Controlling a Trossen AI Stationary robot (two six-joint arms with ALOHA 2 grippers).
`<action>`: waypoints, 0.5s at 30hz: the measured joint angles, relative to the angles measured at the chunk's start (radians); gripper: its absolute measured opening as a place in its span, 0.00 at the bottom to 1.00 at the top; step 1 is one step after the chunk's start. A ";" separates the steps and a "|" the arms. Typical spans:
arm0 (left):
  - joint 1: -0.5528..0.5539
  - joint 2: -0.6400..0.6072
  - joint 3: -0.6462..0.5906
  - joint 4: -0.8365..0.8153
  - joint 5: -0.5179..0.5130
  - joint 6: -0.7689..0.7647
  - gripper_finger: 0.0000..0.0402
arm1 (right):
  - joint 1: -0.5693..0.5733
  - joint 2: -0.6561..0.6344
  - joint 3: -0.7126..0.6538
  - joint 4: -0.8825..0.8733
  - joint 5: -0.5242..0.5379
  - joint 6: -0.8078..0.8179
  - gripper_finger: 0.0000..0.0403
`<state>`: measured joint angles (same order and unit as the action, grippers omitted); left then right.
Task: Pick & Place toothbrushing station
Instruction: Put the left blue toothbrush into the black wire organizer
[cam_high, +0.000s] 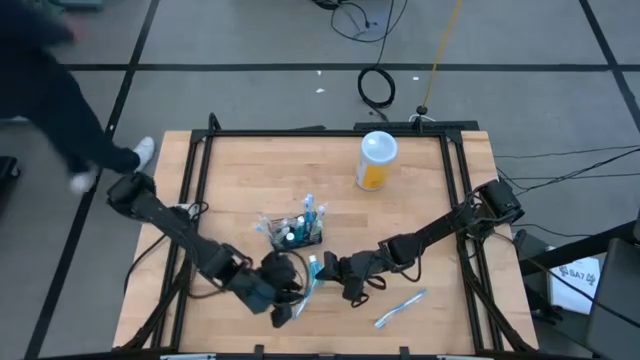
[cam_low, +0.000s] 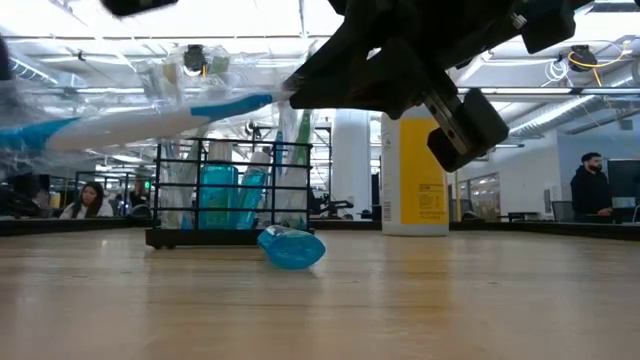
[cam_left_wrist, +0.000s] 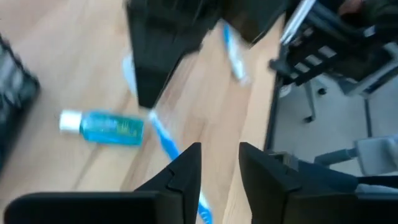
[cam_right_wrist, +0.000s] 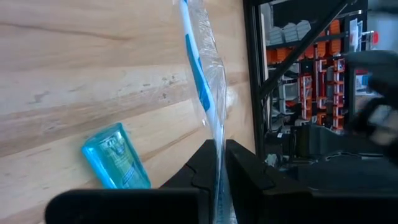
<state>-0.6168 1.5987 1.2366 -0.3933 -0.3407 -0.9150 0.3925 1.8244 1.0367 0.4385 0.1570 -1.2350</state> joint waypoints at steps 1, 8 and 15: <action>0.000 0.018 0.000 -0.001 0.007 -0.022 0.27 | 0.002 0.000 0.000 0.000 0.000 0.000 0.05; 0.028 0.096 0.000 0.002 0.039 -0.136 0.28 | 0.028 0.000 0.000 0.007 0.000 0.007 0.05; 0.057 0.103 0.000 0.006 0.016 -0.157 0.29 | 0.030 0.000 0.000 0.006 0.000 0.023 0.05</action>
<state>-0.5595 1.7020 1.2362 -0.3878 -0.3245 -1.0720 0.4229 1.8244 1.0367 0.4450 0.1574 -1.2121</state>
